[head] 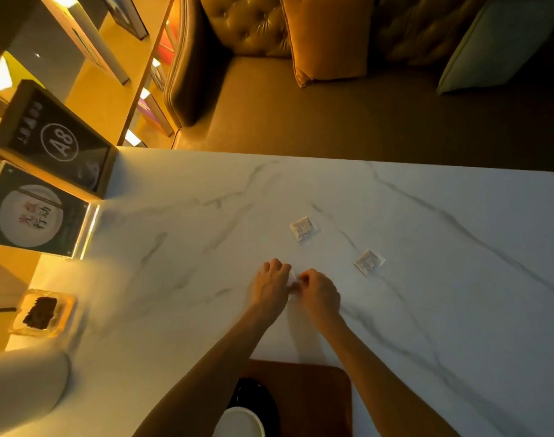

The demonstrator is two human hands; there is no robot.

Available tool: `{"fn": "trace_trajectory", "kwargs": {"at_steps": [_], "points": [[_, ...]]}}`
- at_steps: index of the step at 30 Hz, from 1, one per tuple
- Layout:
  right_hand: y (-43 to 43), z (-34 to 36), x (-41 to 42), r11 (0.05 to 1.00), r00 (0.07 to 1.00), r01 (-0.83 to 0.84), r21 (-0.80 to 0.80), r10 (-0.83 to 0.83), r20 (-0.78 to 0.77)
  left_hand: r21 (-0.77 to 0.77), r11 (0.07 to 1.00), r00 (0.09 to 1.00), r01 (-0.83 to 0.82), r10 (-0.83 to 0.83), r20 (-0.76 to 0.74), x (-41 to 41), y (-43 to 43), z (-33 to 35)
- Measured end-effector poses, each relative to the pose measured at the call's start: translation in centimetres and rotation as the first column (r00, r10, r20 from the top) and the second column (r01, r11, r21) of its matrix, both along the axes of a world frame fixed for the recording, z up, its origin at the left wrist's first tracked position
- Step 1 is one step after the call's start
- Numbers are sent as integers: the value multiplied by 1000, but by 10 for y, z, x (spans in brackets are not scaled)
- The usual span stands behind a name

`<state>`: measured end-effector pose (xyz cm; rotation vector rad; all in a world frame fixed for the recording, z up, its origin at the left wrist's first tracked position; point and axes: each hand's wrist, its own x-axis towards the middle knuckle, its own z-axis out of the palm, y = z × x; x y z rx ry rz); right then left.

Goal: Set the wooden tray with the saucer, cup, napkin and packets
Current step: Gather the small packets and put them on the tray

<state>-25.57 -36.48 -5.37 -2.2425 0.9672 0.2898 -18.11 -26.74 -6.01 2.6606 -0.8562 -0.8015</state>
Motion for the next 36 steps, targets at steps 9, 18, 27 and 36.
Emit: {"fn": "trace_trajectory", "kwargs": {"at_steps": [9, 18, 27, 36], "points": [[14, -24, -8, 995, 993, 32, 91, -42, 110, -57, 991, 977, -118, 106, -184, 18, 6, -24], [11, -7, -9, 683, 865, 329, 653, -495, 81, -5, 485, 214, -875, 377, -901, -6, 40, 1], [-7, 27, 33, 636, 969, -33, 771, -167, 180, 118, 486, -146, -866, -20, -989, -5, 62, 30], [-36, 22, 82, 955, 966, -198, 221, 152, 208, 75, 461, -61, -884, 45, -997, 30, 50, 7]]}}
